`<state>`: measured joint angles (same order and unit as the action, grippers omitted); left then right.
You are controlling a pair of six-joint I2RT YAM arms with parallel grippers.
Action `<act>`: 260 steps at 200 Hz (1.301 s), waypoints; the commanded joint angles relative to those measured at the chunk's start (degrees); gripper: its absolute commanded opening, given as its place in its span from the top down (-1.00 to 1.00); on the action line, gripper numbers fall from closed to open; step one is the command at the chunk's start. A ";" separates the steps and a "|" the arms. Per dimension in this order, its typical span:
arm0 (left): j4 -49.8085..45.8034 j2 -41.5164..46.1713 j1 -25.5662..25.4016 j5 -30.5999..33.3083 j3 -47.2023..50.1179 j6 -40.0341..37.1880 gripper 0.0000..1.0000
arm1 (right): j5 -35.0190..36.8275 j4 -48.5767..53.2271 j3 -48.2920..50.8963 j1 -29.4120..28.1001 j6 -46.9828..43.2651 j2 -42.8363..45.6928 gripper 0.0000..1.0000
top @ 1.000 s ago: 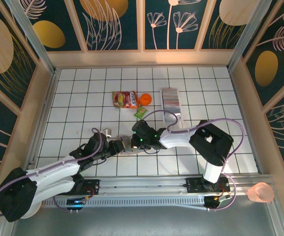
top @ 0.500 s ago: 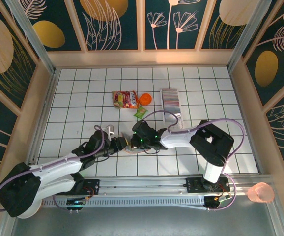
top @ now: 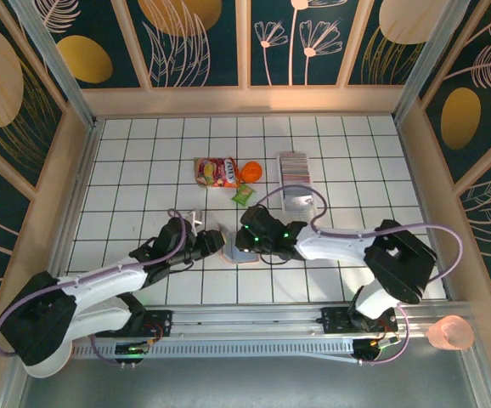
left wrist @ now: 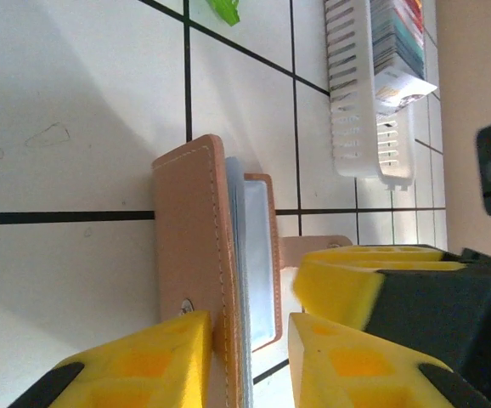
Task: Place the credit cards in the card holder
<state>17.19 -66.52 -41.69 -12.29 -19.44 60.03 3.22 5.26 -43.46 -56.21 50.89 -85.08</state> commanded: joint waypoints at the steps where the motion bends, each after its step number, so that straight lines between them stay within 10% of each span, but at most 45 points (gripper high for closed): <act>1: 3.33 -2.91 -0.56 -2.57 -2.88 -1.29 0.43 | 4.37 4.82 2.57 1.95 -1.50 4.76 0.54; 126: -0.40 -23.32 -10.17 -1.63 -21.18 -4.54 0.49 | 5.11 10.38 15.49 10.75 0.29 21.20 0.21; 260: 3.19 -29.37 -12.20 2.13 -17.65 -1.29 1.00 | -0.68 3.42 13.34 11.47 -1.32 13.35 0.54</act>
<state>21.85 -98.32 -53.80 -11.84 -39.20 58.15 2.96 10.00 -28.38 -45.30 49.95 -69.58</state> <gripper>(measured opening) 0.042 0.250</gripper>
